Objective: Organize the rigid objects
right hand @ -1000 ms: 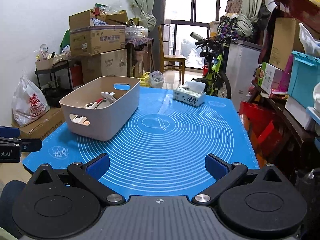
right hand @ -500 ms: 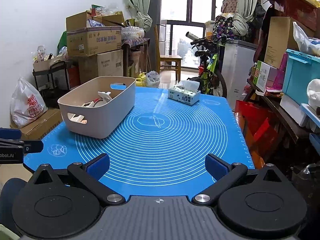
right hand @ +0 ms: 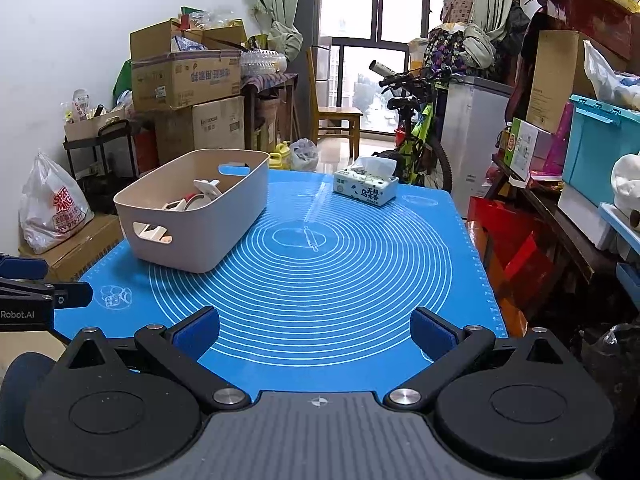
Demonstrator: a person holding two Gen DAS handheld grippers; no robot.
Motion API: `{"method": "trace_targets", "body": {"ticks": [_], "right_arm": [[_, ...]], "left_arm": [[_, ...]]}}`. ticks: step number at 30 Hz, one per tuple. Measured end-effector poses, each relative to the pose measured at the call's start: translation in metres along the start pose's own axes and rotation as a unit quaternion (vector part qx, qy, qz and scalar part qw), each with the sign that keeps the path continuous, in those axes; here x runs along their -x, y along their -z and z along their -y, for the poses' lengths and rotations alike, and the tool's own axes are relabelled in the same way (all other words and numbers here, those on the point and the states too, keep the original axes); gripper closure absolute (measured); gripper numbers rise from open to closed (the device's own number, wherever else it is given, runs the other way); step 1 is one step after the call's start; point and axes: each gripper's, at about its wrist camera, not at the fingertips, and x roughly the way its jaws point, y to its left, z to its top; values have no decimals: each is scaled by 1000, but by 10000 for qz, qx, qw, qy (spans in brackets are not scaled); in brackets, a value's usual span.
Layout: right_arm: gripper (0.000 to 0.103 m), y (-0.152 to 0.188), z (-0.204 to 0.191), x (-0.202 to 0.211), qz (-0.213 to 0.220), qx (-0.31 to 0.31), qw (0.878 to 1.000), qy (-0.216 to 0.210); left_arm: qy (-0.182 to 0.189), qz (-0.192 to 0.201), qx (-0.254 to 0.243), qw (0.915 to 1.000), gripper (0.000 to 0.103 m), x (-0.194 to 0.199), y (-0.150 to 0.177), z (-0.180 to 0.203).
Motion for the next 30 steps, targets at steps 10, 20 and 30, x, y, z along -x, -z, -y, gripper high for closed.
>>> {"method": "trace_targets", "body": {"ticks": [10, 20, 30], "right_arm": [[2, 0, 1, -2, -64, 1, 10000, 13], [2, -2, 1, -4, -121, -20, 9999, 37], [2, -2, 2, -5, -129, -27, 9999, 54]], "left_arm": [[16, 4, -23, 10000, 34, -1, 1, 1], [30, 22, -12, 10000, 34, -1, 4, -1], [20, 14, -35, 10000, 34, -1, 4, 1]]}}
